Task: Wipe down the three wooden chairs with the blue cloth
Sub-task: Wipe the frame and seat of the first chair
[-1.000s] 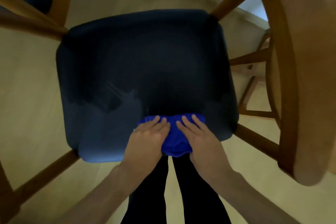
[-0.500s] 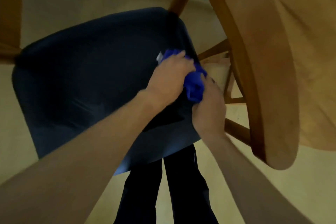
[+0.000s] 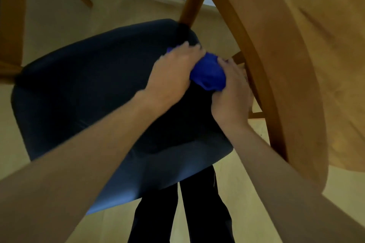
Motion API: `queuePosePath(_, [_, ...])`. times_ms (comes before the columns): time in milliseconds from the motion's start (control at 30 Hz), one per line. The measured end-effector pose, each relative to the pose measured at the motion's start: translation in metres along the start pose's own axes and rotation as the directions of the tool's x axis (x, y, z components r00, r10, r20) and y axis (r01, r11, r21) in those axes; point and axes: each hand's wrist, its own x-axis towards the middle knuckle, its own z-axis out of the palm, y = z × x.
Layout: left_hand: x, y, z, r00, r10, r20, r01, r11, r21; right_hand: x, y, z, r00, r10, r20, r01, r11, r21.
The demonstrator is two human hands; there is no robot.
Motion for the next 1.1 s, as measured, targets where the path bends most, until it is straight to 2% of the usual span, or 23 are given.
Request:
queuePosePath(67, [0.021,-0.001,0.001,0.999,-0.039,0.013,0.039,0.999,-0.015,0.019,-0.004,0.016,0.998,0.017,-0.057,-0.018,1.0,-0.01])
queuePosePath(133, [0.012,-0.003,0.01,0.999,-0.009,0.048,0.009,1.0,-0.018,0.008,0.004,0.032,0.999,0.049,-0.015,-0.048,0.998,0.046])
queuePosePath(267, [-0.065,0.006,0.027,0.989,0.138,0.048,-0.136,0.989,-0.055,-0.072,0.037,0.021,0.984,0.085,0.16,-0.076,0.995,-0.057])
queuePosePath(367, [-0.116,0.016,0.041,0.964,0.174,0.203,-0.167,0.985,-0.049,-0.125,0.045,0.001,0.928,0.138,0.347,-0.106,0.988,-0.108])
queuePosePath(433, [-0.123,0.016,0.042,0.949,0.202,0.243,-0.193,0.979,-0.061,-0.131,0.042,-0.004,0.889,0.205,0.41,-0.185,0.979,-0.088])
queuePosePath(467, [-0.116,0.012,0.04,0.951,0.219,0.22,-0.209,0.976,-0.066,-0.125,0.038,-0.005,0.895,0.202,0.398,-0.201,0.979,-0.044])
queuePosePath(533, [-0.089,0.0,0.026,0.974,0.207,0.092,-0.2,0.977,-0.079,-0.102,0.023,-0.004,0.953,0.139,0.269,-0.168,0.982,0.088])
queuePosePath(600, [-0.051,-0.016,0.008,0.992,0.118,-0.037,-0.12,0.99,-0.076,-0.059,0.003,0.004,0.99,0.049,0.129,-0.07,0.984,0.164])
queuePosePath(667, [-0.011,-0.033,-0.008,0.993,0.023,-0.113,-0.028,0.999,-0.039,-0.002,-0.015,0.02,0.998,-0.049,0.028,0.044,0.989,0.141])
queuePosePath(733, [0.019,-0.05,-0.021,0.989,-0.066,-0.129,0.064,0.998,-0.021,0.053,-0.031,0.036,0.991,-0.137,0.013,0.135,0.987,0.09])
queuePosePath(833, [0.027,-0.069,-0.016,0.977,-0.173,-0.127,0.17,0.985,-0.033,0.09,-0.044,0.055,0.973,-0.199,0.118,0.196,0.98,0.037])
queuePosePath(967, [-0.041,-0.056,0.023,0.971,-0.132,-0.199,0.106,0.985,-0.137,0.014,-0.014,0.053,0.974,-0.208,0.091,0.213,0.976,-0.052])
queuePosePath(1033, [-0.101,-0.032,0.04,0.987,-0.099,-0.129,0.072,0.978,-0.197,-0.061,0.014,0.043,0.972,-0.119,0.204,0.136,0.988,-0.07])
queuePosePath(1100, [-0.158,-0.007,0.05,0.999,-0.035,0.011,0.037,0.978,-0.203,-0.124,0.031,0.032,0.947,-0.059,0.316,0.105,0.986,-0.131])
